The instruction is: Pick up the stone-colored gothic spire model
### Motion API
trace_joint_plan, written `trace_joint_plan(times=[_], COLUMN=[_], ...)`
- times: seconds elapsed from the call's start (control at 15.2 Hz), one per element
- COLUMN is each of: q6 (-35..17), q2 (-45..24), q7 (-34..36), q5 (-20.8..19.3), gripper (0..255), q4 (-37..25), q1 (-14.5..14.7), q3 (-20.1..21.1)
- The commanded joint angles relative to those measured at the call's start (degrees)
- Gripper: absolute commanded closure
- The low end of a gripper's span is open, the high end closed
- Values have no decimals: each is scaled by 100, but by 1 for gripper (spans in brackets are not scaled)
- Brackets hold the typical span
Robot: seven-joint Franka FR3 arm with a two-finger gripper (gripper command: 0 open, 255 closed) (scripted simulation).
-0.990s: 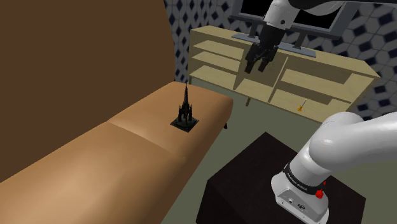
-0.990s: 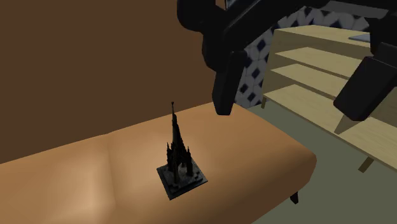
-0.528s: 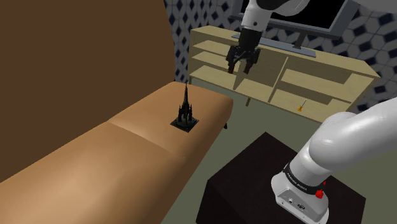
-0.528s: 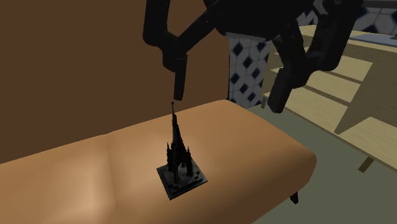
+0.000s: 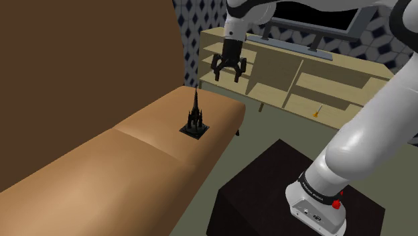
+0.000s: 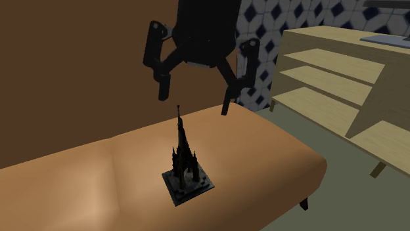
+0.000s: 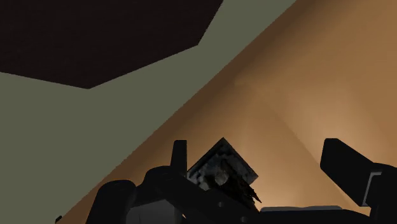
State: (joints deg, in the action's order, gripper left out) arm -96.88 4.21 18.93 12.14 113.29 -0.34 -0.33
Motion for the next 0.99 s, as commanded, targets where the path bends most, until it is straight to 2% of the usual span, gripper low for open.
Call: trace_joint_plan(times=[0.0,0.53,0.92], q6=[116,786,1522], q2=[-584,-2934,-4848], q7=[265,1269,2118], q5=[119,655,1102], gripper=[0,0,0], q4=[-457,-2589,-4633], q1=[-8,-96,-284], q3=[-4,-47,-31])
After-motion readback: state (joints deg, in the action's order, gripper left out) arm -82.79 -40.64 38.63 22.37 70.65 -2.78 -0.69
